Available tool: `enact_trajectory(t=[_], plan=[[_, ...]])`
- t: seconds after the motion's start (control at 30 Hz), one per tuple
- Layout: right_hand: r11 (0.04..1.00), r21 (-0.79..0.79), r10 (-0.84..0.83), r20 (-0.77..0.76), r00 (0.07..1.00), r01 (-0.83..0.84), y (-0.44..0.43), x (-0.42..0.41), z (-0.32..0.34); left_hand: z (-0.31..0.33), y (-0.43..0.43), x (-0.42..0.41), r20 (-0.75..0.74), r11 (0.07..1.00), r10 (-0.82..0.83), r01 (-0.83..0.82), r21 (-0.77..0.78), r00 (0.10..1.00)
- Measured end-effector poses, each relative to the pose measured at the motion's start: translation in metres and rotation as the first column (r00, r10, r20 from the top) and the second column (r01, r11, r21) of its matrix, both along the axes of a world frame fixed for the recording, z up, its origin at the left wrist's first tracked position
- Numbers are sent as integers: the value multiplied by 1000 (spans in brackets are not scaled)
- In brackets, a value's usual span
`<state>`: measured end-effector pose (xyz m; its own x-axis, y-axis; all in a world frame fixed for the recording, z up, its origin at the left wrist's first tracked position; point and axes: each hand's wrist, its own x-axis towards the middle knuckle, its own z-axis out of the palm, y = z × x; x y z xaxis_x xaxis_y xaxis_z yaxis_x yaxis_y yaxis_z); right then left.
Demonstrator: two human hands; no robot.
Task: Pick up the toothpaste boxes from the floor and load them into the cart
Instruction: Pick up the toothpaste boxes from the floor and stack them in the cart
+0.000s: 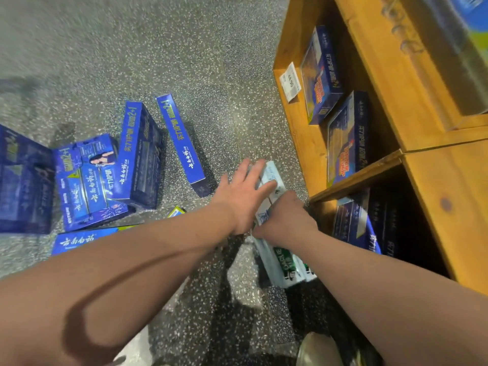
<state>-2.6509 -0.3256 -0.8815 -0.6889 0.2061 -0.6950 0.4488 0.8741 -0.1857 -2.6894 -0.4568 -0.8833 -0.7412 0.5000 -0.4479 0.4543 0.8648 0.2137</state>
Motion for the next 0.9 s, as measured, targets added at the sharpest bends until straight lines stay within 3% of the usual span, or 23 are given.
enact_trajectory(t=[0.1, 0.23, 0.47, 0.63, 0.77, 0.9], plan=[[968, 55, 245, -2, 970, -244, -5, 1, 43, 35, -14, -6, -56, 964, -195, 181, -194, 979], [903, 77, 426, -60, 902, -422, -16, 5, 114, 106, -23, -3, -130, 914, -356, 315, -257, 925], [768, 146, 639, -109, 762, -623, -30, 20, 286, 269, -63, 24, -45, 967, -217, 209, -143, 975], [670, 236, 742, -183, 645, -704, -45, 39, 438, 432, -95, 46, -134, 978, -191, 176, -112, 972], [667, 304, 745, -285, 603, -680, -64, 51, 558, 563, -125, 67, -188, 990, -116, 98, -101, 975], [599, 384, 801, -290, 523, -703, -79, 56, 661, 675, -160, 93, -231, 992, -26, -4, -127, 973]])
